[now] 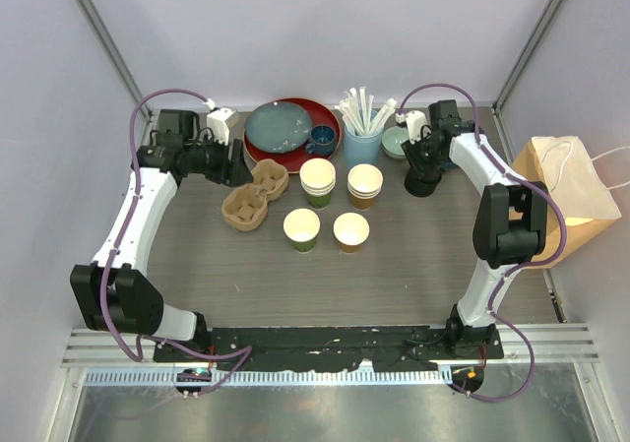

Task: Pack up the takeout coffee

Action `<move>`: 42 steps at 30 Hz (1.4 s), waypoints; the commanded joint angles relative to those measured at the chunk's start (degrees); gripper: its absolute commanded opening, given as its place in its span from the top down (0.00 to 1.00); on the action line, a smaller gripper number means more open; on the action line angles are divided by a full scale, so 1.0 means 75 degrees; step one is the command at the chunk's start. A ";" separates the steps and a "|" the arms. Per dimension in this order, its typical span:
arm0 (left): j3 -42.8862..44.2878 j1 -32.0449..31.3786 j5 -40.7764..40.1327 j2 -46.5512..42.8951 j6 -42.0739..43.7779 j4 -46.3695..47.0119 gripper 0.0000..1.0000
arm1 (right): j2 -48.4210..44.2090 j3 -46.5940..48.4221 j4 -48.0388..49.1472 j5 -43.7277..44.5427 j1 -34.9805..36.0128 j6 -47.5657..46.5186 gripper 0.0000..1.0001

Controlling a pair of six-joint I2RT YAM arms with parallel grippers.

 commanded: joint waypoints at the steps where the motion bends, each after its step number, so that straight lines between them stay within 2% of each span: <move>1: 0.0077 0.0036 0.0236 0.0018 0.0158 0.0058 0.44 | -0.0210 0.0414 -0.0108 0.0215 -0.0013 -0.0124 0.62; 8: 0.0077 0.0036 0.0248 0.0006 0.0182 0.0023 0.44 | -0.0222 0.0332 -0.0097 0.0238 -0.0036 -0.0159 0.61; 25: 0.0101 0.0059 0.0365 0.0053 0.0229 -0.0035 0.44 | 0.0282 0.0554 -0.0425 0.0367 -0.0048 -0.0194 0.70; 28: 0.0124 0.0059 0.0388 0.0065 0.0217 -0.0047 0.44 | 0.0305 0.0577 -0.0436 0.0355 -0.0048 -0.0206 0.77; 29: 0.0136 0.0060 0.0400 0.0065 0.0240 -0.0059 0.44 | 0.0317 0.0589 -0.0471 0.0355 -0.0048 -0.0206 0.84; 33: 0.0124 0.0059 0.0423 0.0053 0.0241 -0.0071 0.44 | 0.0282 0.0753 -0.0589 0.0355 -0.0048 -0.0171 0.96; 35: 0.0136 0.0059 0.0447 0.0076 0.0252 -0.0071 0.44 | 0.0235 0.0823 -0.0635 0.0355 -0.0060 -0.0136 0.99; 42: 0.0171 0.0060 0.0459 0.0112 0.0264 -0.0118 0.44 | 0.0024 0.1128 -0.0847 0.0378 -0.0025 0.0086 0.99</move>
